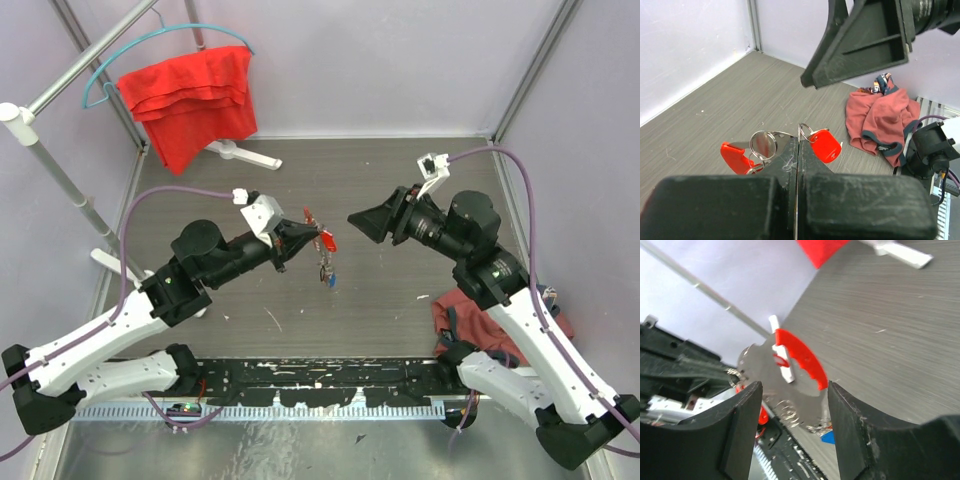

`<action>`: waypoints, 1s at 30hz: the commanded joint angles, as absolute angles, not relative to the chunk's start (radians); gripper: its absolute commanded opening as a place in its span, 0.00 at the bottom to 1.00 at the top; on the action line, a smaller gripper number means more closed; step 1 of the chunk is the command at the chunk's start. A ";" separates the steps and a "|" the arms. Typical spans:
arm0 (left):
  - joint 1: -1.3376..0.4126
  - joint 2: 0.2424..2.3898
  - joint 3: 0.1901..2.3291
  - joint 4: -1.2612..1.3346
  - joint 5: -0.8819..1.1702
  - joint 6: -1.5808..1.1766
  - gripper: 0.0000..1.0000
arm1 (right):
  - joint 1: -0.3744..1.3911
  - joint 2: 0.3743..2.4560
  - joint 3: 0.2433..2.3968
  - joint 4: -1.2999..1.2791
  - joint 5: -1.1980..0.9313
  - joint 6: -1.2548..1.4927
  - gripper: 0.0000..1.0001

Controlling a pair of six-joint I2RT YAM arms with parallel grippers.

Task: Put the keys on the keyring

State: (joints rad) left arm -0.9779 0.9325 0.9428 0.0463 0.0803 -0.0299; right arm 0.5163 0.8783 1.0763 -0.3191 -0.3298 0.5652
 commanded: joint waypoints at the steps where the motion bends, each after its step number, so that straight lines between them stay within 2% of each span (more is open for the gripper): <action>1: -0.979 0.912 0.943 0.136 0.050 -0.041 0.00 | 0.508 0.841 1.017 0.018 -0.569 0.687 0.61; 6: -0.977 0.918 0.955 0.156 0.075 -0.050 0.00 | 0.508 0.854 1.010 0.089 -0.649 0.657 0.56; 20: -0.977 0.938 0.990 0.152 0.133 -0.046 0.00 | 0.509 0.932 1.049 0.028 -0.746 0.635 0.56; 25: -0.978 0.949 1.002 0.144 0.154 -0.044 0.00 | 0.509 0.948 1.057 0.029 -0.791 0.639 0.51; 30: -0.979 0.955 1.006 0.147 0.150 -0.044 0.00 | 0.531 0.971 1.070 -0.019 -0.812 0.601 0.51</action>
State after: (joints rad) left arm -0.9779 0.9585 0.9577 0.0772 0.1406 -0.0387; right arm 0.5129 0.9627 1.0191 -0.0143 -0.7769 0.6403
